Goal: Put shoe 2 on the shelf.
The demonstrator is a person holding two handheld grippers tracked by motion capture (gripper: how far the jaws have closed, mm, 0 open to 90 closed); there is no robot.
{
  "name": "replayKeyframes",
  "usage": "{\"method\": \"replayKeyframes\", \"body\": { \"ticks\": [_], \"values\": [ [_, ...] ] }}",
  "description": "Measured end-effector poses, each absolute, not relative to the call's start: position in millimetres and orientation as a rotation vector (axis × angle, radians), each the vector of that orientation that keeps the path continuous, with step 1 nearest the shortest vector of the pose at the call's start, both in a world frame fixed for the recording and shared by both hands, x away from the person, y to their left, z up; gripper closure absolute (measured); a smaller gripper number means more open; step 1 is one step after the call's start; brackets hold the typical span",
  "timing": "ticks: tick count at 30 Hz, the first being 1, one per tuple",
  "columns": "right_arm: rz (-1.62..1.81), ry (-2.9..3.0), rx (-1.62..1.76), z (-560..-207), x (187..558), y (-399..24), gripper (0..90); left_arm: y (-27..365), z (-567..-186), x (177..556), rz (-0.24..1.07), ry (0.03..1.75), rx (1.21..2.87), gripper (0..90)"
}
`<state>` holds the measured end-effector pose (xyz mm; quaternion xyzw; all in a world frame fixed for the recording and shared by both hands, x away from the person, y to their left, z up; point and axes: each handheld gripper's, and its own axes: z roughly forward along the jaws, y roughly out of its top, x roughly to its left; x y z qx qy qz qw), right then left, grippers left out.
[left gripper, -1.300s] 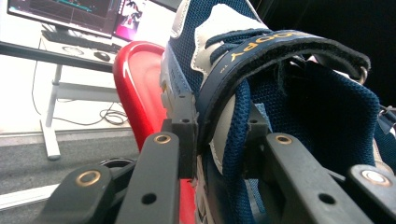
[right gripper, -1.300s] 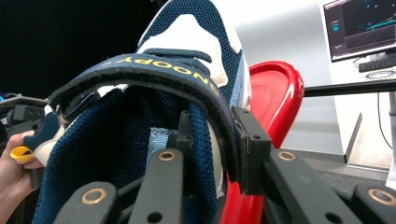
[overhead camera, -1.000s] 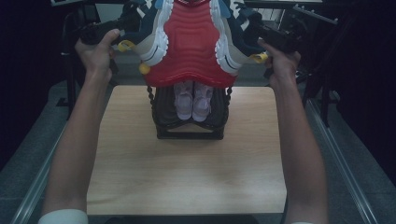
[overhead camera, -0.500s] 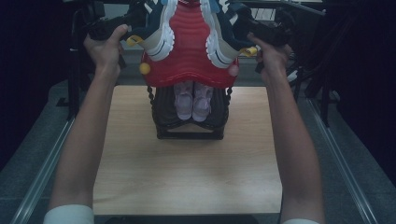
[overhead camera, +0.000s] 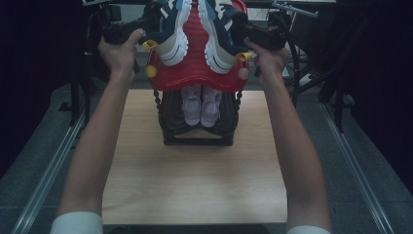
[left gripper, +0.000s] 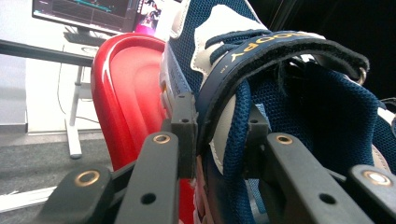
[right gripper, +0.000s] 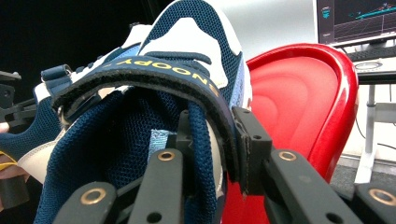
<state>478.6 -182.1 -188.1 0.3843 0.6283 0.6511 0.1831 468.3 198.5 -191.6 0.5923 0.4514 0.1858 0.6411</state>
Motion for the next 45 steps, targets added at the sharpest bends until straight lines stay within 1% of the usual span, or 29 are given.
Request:
{"method": "replayKeyframes", "body": {
  "ticks": [8, 17, 24, 31, 37, 40, 45],
  "values": [
    [1.833, 1.761, 1.098, -192, 480, -178, 74.1, 196, -193, 469, 0.441, 1.033, 1.349, 73.7],
    [1.780, 1.750, 1.105, -195, 480, -170, 73.4, 188, -197, 469, 0.485, 1.041, 1.389, 73.3],
    [1.761, 1.734, 1.096, -196, 479, -165, 71.1, 180, -202, 470, 0.496, 1.045, 1.408, 72.7],
    [1.742, 1.725, 1.077, -196, 477, -159, 67.0, 177, -201, 468, 0.504, 1.044, 1.415, 71.1],
    [1.740, 1.732, 1.075, -197, 478, -157, 62.6, 174, -203, 468, 0.481, 1.038, 1.416, 65.8],
    [1.739, 1.745, 1.062, -197, 478, -157, 58.6, 172, -204, 469, 0.445, 1.022, 1.431, 57.9],
    [1.782, 1.763, 1.053, -199, 479, -157, 51.6, 170, -205, 470, 0.417, 1.008, 1.438, 49.5]
  ]
}}
